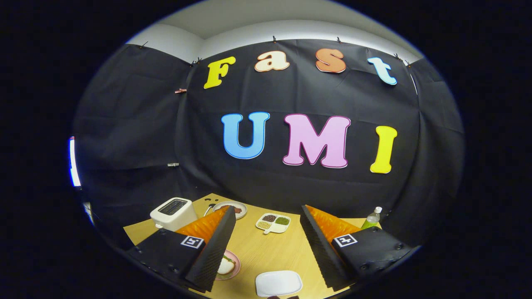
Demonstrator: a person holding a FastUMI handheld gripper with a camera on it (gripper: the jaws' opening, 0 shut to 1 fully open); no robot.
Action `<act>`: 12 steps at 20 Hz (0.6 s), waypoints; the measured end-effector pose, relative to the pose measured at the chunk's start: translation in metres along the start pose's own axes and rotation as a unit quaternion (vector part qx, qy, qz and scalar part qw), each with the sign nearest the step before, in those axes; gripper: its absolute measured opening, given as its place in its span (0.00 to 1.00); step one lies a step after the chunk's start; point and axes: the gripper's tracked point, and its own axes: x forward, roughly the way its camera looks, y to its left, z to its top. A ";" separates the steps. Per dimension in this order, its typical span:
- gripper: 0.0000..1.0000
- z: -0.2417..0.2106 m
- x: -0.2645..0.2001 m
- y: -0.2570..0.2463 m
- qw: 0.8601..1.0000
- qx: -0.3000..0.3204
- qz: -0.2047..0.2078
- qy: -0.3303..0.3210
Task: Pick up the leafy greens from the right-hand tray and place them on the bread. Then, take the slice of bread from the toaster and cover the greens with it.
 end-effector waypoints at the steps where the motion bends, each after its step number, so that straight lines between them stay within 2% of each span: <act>1: 0.97 0.000 -0.002 -0.006 1.000 -0.004 -0.006 0.000; 12: 0.96 0.011 -0.003 -0.013 1.000 -0.014 -0.025 -0.001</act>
